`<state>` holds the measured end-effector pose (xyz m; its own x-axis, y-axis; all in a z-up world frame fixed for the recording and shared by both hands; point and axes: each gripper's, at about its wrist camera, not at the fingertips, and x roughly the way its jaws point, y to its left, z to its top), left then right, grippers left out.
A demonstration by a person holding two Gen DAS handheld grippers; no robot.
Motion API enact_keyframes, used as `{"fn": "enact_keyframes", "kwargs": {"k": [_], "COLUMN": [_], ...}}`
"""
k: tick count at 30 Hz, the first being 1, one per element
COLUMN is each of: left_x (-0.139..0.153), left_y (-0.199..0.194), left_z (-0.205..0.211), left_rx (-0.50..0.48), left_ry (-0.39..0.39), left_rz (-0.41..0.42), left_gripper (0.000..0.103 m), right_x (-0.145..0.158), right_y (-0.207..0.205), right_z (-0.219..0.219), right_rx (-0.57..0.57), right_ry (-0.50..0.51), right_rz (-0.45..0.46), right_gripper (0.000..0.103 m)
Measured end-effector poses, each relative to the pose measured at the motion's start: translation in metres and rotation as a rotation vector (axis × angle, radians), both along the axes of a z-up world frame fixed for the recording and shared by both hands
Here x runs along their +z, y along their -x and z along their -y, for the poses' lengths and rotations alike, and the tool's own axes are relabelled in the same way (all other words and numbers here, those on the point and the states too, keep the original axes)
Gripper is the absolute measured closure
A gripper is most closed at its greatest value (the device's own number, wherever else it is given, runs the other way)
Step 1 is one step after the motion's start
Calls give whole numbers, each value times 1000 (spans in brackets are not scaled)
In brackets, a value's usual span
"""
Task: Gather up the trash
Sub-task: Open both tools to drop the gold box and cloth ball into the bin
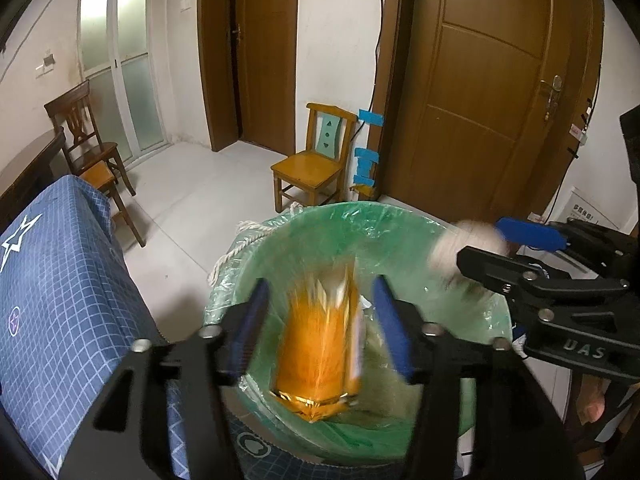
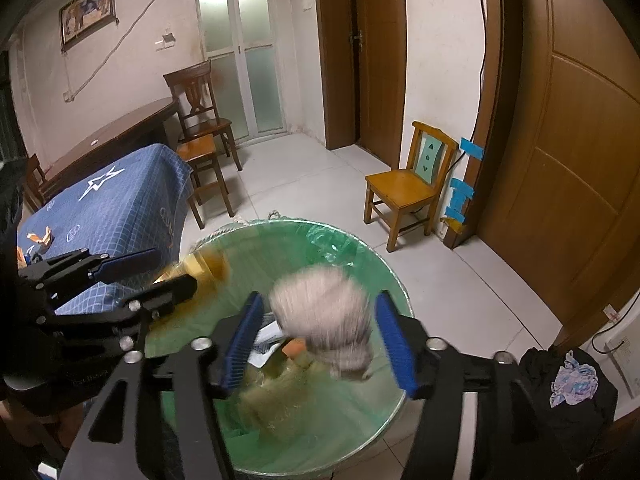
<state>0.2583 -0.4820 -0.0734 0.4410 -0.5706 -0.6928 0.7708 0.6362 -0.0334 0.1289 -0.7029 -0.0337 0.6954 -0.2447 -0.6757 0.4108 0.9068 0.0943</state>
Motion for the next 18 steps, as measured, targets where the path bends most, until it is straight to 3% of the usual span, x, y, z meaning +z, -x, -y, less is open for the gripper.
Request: {"fn": "enact_keyframes", "kwargs": {"k": [3, 18], "left_x": [-1, -2], "left_y": [0, 1], "left_z": [0, 1], "left_rx": [3, 3], "left_ry": [0, -4], "left_rz": [-1, -6], "left_gripper": [39, 39], "right_x": [0, -9], "right_y": [2, 5], "right_z": [-2, -3], "right_rx": [-6, -9], "right_ry": [0, -11], "right_rz": [8, 7], "right_gripper": [37, 37]}}
